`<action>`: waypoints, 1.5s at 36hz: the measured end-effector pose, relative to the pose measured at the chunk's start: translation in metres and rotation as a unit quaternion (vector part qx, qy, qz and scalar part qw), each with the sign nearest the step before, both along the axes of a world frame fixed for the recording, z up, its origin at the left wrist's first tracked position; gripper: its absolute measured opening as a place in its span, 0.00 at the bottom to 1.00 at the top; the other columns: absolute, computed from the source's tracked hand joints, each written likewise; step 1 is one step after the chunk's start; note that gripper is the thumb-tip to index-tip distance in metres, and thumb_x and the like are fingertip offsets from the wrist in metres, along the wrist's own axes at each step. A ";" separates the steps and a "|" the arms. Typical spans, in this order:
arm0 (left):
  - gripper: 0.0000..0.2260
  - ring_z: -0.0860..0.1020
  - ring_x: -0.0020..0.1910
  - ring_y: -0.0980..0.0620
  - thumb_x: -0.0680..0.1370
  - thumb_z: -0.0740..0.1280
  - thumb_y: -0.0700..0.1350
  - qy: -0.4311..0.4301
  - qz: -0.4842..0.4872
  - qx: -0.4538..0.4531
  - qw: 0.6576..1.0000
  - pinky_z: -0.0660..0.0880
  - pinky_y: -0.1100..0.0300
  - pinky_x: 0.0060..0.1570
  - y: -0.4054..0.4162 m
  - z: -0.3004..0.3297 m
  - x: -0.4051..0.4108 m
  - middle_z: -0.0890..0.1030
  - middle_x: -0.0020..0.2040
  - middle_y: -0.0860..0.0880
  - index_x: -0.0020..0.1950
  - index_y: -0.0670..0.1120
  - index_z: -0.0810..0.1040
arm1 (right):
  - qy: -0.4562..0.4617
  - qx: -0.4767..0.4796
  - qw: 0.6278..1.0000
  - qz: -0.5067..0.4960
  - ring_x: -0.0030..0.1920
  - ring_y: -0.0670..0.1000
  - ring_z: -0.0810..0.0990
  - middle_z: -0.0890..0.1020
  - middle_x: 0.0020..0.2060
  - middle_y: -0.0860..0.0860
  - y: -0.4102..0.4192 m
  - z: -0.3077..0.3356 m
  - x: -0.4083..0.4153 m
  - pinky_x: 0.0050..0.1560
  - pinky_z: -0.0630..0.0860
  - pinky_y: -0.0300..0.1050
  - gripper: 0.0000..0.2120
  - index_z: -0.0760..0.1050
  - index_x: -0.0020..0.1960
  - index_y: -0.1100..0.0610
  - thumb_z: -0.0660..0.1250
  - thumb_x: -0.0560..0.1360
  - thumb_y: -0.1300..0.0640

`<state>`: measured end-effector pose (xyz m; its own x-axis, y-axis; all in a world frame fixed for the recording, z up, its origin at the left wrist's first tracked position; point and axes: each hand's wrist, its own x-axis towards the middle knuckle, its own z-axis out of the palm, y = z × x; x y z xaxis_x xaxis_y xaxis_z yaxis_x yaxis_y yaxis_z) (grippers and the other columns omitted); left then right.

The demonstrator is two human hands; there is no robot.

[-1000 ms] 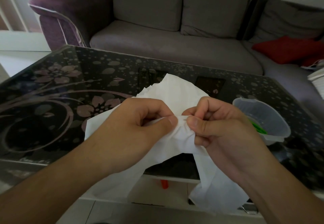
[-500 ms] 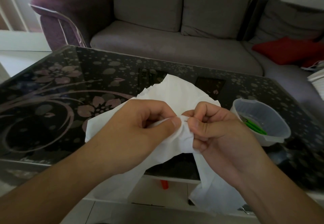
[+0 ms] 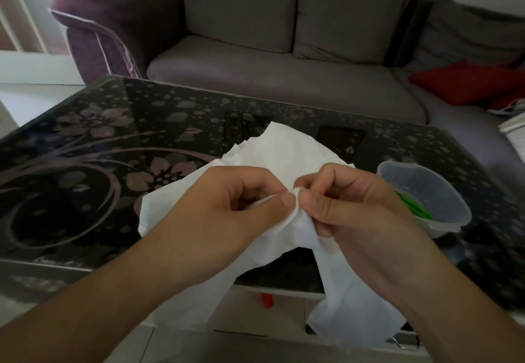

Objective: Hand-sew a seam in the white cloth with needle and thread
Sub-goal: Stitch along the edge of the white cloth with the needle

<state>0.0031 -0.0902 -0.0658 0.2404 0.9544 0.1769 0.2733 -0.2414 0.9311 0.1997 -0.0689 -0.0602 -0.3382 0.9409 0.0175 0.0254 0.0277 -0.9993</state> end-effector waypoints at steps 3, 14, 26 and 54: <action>0.08 0.82 0.40 0.58 0.80 0.69 0.46 -0.028 -0.002 -0.009 1.000 0.75 0.68 0.42 0.000 0.002 -0.002 0.85 0.39 0.53 0.44 0.50 0.87 | -0.076 0.023 0.997 -0.009 0.48 0.56 0.83 0.86 0.51 0.46 0.001 0.005 0.003 0.47 0.81 0.47 0.07 0.84 0.40 0.55 0.75 0.70 0.52; 0.08 0.82 0.38 0.61 0.79 0.70 0.44 -0.029 0.000 -0.012 1.000 0.74 0.71 0.41 0.001 0.004 -0.001 0.85 0.37 0.56 0.43 0.50 0.86 | -0.172 0.122 0.977 -0.041 0.47 0.46 0.84 0.86 0.41 0.44 0.000 0.013 0.008 0.44 0.81 0.37 0.11 0.86 0.40 0.48 0.73 0.74 0.64; 0.08 0.80 0.38 0.60 0.79 0.70 0.44 -0.080 -0.001 -0.067 0.995 0.74 0.69 0.41 0.004 0.001 -0.002 0.84 0.36 0.53 0.42 0.48 0.87 | -0.197 0.140 0.969 -0.043 0.47 0.45 0.84 0.86 0.41 0.44 -0.002 0.012 0.006 0.43 0.80 0.36 0.13 0.85 0.47 0.45 0.76 0.73 0.63; 0.08 0.85 0.48 0.49 0.79 0.70 0.46 -0.063 0.002 -0.127 0.990 0.80 0.61 0.50 0.007 -0.007 0.000 0.88 0.45 0.48 0.43 0.48 0.88 | -0.202 0.200 0.958 -0.044 0.50 0.45 0.84 0.84 0.46 0.40 -0.009 0.005 -0.002 0.54 0.81 0.37 0.17 0.82 0.52 0.45 0.75 0.74 0.66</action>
<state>0.0033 -0.0832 -0.0730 0.2276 0.9729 -0.0406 0.1509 0.0060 0.9885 0.1976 -0.0781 -0.0548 -0.3129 0.9114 0.2672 0.4273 0.3863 -0.8174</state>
